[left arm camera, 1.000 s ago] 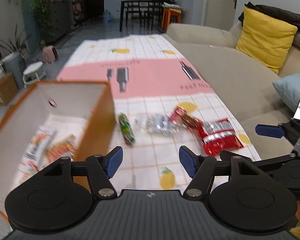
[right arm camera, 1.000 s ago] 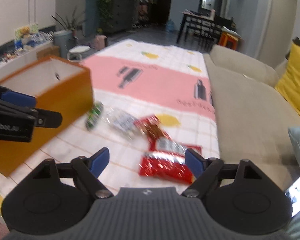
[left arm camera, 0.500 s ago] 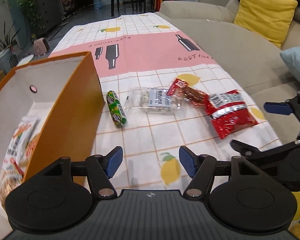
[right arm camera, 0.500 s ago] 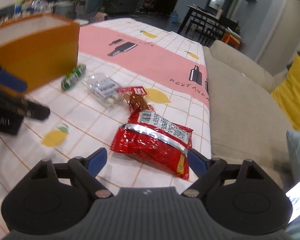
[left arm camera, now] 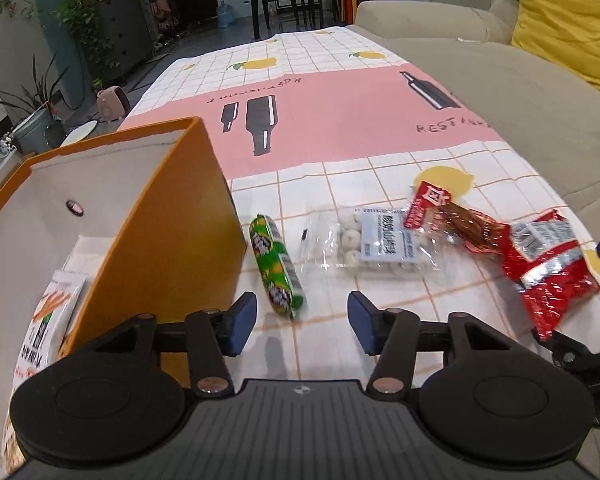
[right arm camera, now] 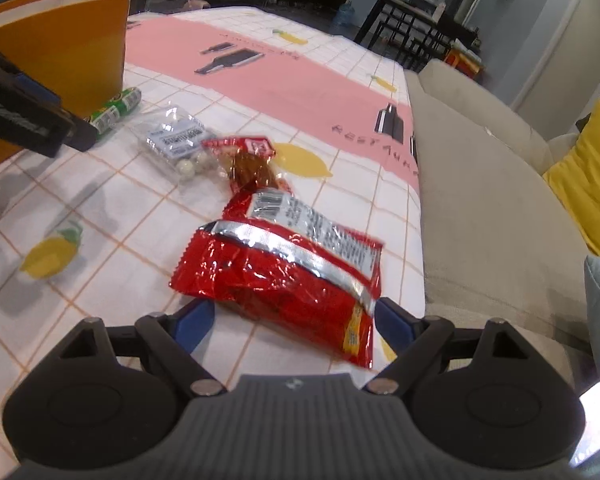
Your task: Organize snacks
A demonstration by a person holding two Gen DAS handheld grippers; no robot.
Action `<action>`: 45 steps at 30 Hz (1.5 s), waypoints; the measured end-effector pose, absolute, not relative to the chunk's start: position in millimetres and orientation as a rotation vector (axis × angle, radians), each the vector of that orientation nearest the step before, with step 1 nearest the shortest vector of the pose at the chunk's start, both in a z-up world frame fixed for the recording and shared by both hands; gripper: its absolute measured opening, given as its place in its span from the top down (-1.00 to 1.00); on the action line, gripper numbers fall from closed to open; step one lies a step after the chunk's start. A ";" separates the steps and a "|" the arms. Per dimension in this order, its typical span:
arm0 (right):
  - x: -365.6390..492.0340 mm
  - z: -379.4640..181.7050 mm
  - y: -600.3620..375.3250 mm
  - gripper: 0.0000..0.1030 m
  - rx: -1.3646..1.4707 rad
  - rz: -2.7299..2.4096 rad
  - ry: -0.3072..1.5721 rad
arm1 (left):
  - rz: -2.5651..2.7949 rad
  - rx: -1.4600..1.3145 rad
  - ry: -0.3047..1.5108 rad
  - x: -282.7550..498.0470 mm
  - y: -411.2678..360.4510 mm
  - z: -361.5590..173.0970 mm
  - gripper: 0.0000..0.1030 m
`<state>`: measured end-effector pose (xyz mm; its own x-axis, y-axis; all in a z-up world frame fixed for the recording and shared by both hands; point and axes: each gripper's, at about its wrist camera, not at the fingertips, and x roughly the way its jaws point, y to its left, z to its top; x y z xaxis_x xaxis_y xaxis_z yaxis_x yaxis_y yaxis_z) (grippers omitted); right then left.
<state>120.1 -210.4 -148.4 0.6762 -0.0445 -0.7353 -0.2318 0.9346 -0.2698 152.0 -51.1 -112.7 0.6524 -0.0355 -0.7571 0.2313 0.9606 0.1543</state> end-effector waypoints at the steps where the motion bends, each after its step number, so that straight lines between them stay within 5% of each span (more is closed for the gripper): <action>1: 121.6 -148.7 -209.5 -0.64 -0.363 0.107 0.820 | -0.145 0.262 0.850 155.6 -53.6 -115.1 -0.15; 5: 126.8 -150.5 -206.7 -0.59 -0.380 0.102 0.785 | -0.106 0.328 0.865 167.9 -62.3 -127.7 -0.03; 12: 126.6 -150.3 -200.9 -0.13 -0.414 0.098 0.771 | -0.079 0.361 0.867 174.1 -62.8 -135.7 0.45; 15: 123.1 -148.0 -197.2 0.12 -0.445 0.092 0.754 | -0.080 0.346 0.880 172.2 -60.2 -133.7 0.47; 21: 117.8 -132.7 -192.5 0.33 -0.454 0.097 0.730 | -0.122 0.340 0.901 149.6 -59.2 -124.3 0.48; 45: 73.5 -54.3 -221.8 0.47 0.166 0.165 0.914 | -0.365 0.283 0.995 40.8 -47.6 -91.9 0.49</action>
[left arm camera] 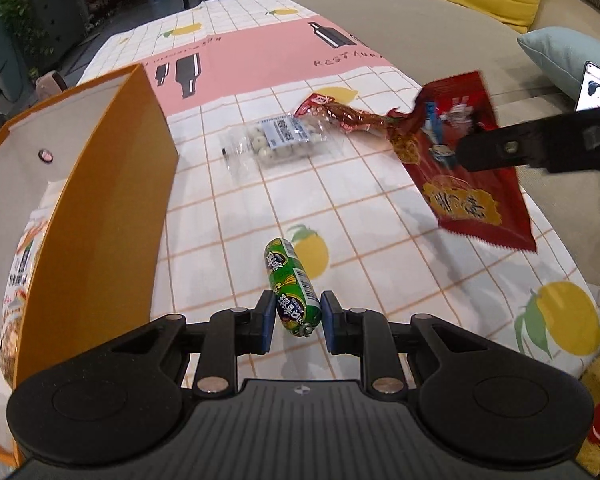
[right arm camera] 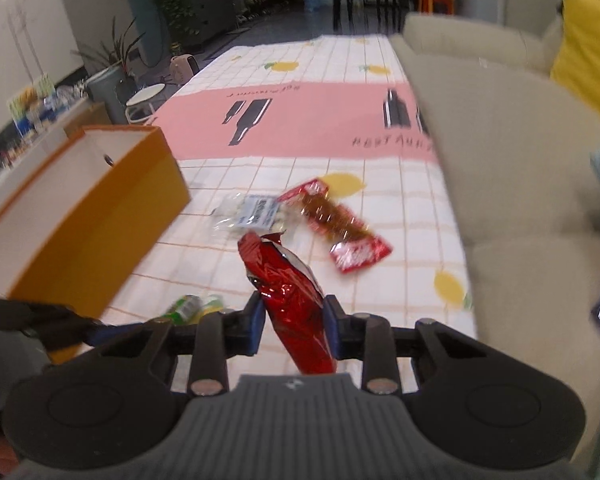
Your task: Organize snacks
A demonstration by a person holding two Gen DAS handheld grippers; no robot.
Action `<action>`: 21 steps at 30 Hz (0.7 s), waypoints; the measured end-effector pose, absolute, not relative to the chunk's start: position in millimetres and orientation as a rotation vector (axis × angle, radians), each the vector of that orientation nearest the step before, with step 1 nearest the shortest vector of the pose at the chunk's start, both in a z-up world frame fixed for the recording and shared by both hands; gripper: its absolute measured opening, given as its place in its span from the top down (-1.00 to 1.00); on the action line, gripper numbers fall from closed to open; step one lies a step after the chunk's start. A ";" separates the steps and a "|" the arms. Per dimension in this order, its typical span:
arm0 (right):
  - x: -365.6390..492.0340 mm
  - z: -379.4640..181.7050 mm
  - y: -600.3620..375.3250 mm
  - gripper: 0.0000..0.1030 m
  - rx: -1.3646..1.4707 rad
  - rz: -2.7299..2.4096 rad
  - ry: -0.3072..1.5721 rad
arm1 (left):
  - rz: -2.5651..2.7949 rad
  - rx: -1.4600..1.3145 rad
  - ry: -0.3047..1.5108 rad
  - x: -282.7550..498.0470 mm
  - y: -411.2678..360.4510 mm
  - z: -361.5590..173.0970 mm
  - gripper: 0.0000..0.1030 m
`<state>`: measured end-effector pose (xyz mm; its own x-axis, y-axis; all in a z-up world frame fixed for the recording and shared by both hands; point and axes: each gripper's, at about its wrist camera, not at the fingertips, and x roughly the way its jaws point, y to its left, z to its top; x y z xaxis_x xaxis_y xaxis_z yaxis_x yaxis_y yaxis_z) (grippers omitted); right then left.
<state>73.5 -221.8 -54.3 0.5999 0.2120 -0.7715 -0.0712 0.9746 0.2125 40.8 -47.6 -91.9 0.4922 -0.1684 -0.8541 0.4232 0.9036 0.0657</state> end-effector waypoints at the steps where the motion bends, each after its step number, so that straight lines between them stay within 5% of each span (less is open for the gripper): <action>1: 70.4 -52.1 -225.1 0.48 0.207 0.170 0.929 | -0.365 0.284 0.997 39.5 -46.5 -92.0 0.49; 17: 80.0 -64.1 -234.8 0.51 0.314 0.194 0.932 | -0.378 0.239 1.078 43.4 -34.9 -111.0 0.48; 21: 88.9 -73.7 -230.2 0.49 0.302 0.212 0.946 | -0.403 0.228 1.067 44.5 -35.3 -109.4 0.29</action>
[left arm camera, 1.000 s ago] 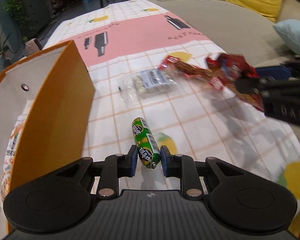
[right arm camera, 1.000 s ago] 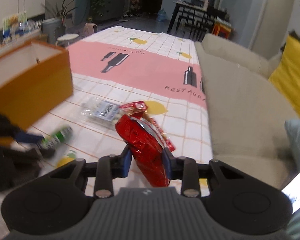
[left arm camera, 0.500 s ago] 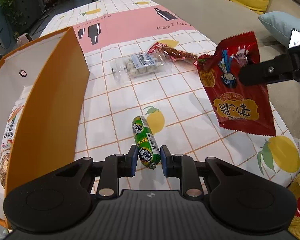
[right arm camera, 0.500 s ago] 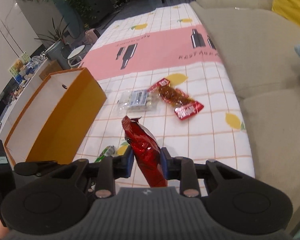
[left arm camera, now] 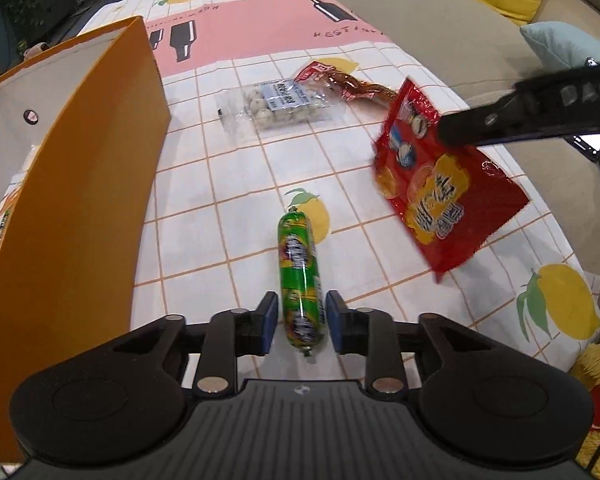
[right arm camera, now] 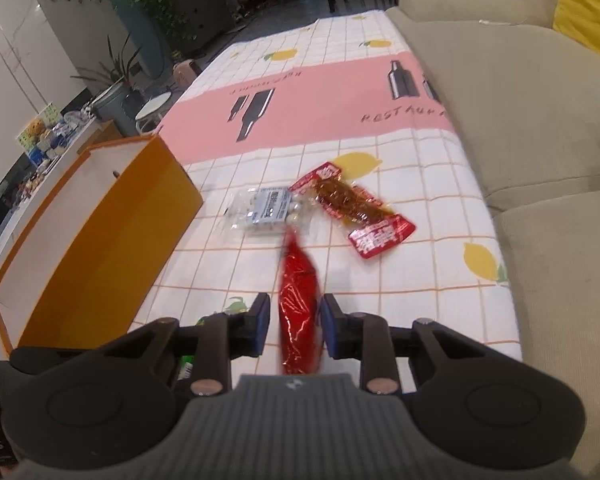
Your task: Organize snacks
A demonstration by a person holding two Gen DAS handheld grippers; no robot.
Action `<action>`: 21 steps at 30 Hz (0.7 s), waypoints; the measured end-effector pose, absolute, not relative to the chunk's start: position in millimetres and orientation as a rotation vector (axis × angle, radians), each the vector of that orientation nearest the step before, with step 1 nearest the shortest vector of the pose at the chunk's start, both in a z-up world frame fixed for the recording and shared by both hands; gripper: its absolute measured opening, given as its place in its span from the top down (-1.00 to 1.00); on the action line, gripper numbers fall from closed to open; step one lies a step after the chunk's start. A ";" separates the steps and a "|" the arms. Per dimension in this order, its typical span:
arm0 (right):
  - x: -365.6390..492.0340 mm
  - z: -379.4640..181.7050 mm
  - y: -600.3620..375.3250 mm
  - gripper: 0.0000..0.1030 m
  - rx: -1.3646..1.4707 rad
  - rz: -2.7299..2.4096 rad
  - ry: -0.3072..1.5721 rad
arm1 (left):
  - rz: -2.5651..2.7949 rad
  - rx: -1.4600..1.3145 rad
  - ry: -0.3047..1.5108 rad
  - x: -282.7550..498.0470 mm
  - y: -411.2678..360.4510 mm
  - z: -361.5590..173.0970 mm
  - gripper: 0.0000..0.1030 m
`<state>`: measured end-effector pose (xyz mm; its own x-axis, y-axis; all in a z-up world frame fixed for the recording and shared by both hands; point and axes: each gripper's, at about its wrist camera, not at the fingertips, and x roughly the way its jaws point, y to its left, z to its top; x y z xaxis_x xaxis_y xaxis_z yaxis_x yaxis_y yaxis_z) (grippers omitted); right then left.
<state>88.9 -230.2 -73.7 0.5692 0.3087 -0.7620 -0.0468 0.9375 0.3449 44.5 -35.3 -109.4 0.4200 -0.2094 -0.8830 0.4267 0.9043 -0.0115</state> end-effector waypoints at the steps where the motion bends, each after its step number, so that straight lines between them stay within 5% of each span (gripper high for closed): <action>1: 90.4 -77.0 -228.6 0.49 0.302 0.218 0.949 | -0.405 0.225 1.068 46.0 -35.5 -109.9 0.25; 11: 102.1 -101.3 -211.8 0.47 0.286 0.271 0.999 | -0.398 0.168 1.083 63.0 -38.6 -113.3 0.08; 16: 108.3 -114.0 -203.9 0.33 0.270 0.284 1.026 | -0.400 0.165 1.116 64.2 -37.7 -120.3 0.43; 21: 114.1 -125.2 -202.7 0.21 0.303 0.297 1.045 | -0.402 0.153 1.115 65.2 -36.3 -120.6 0.45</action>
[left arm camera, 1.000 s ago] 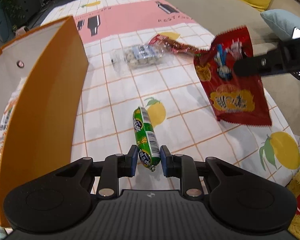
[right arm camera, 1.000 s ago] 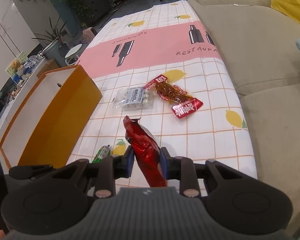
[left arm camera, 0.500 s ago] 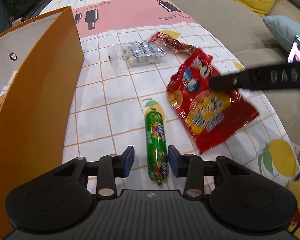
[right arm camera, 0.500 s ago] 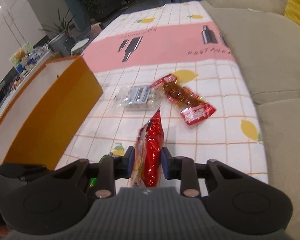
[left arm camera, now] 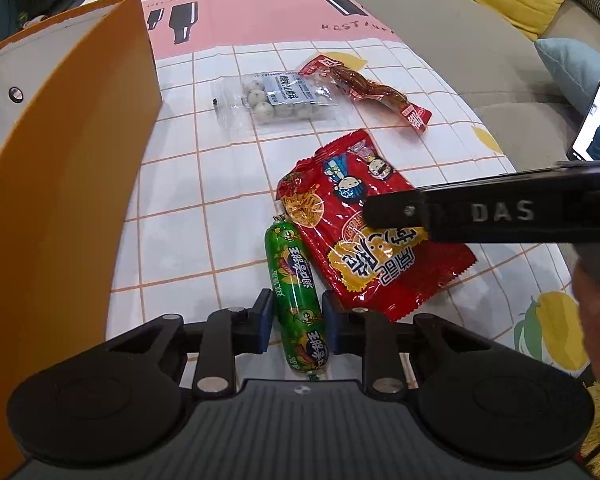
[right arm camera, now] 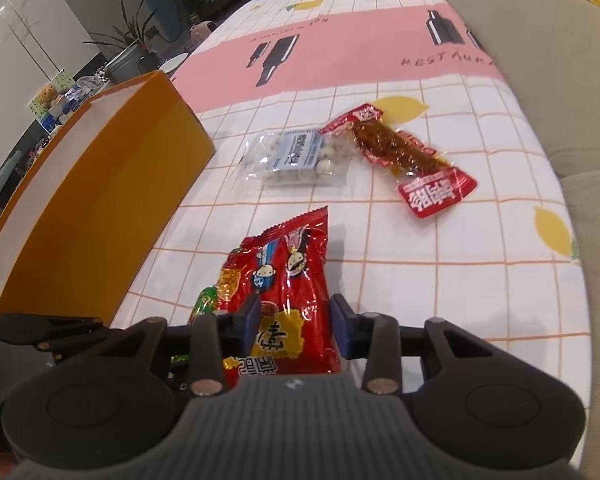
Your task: Organize snacks
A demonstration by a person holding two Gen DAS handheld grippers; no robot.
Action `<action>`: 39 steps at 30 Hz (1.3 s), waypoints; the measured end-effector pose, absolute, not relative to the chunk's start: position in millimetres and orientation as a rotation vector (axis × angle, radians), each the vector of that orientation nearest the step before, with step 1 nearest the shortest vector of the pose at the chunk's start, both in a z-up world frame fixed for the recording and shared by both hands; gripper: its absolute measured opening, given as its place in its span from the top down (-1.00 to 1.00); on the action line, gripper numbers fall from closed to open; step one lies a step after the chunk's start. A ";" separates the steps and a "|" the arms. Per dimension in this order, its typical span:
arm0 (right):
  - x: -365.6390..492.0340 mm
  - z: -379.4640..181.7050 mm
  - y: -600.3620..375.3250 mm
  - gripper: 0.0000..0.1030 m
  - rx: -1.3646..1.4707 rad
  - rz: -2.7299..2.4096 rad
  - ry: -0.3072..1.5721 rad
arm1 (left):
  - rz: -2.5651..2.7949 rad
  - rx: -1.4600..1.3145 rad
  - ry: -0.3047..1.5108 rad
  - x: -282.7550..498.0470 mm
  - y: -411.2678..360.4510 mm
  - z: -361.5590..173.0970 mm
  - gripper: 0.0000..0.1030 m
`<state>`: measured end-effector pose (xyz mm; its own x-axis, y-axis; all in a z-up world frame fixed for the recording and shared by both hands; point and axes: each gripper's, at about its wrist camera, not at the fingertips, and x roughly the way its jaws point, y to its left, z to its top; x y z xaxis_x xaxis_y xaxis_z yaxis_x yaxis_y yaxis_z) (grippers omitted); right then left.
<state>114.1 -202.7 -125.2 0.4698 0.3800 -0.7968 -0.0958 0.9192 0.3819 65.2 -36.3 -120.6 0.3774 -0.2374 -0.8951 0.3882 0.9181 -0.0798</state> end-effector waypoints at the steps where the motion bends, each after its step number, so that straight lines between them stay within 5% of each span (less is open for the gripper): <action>1: 116.2 -128.4 -202.9 0.16 0.314 0.300 1.049 | -0.405 0.153 1.114 65.1 -36.5 -120.6 0.46; 9: 121.4 -137.2 -184.1 -0.53 0.298 0.342 1.030 | -0.407 0.159 1.107 64.2 -38.0 -120.1 0.46; 19: 115.3 -136.0 -171.1 -0.35 0.131 0.325 1.015 | -0.363 0.158 1.120 64.8 -34.6 -118.7 0.47; 30: 105.8 -137.5 -176.3 -0.47 0.020 0.261 1.033 | -0.349 0.252 1.084 62.8 -42.9 -120.8 0.37; 39: 103.7 -133.2 -178.1 -0.34 0.019 0.245 1.021 | -0.361 0.195 1.063 60.2 -36.7 -113.8 0.53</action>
<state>103.7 -178.1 -133.2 0.4978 0.2111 -0.8412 -0.1937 0.9725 0.1294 60.2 -36.7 -113.8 0.4352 -0.1946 -0.8790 0.3805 0.9246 -0.0163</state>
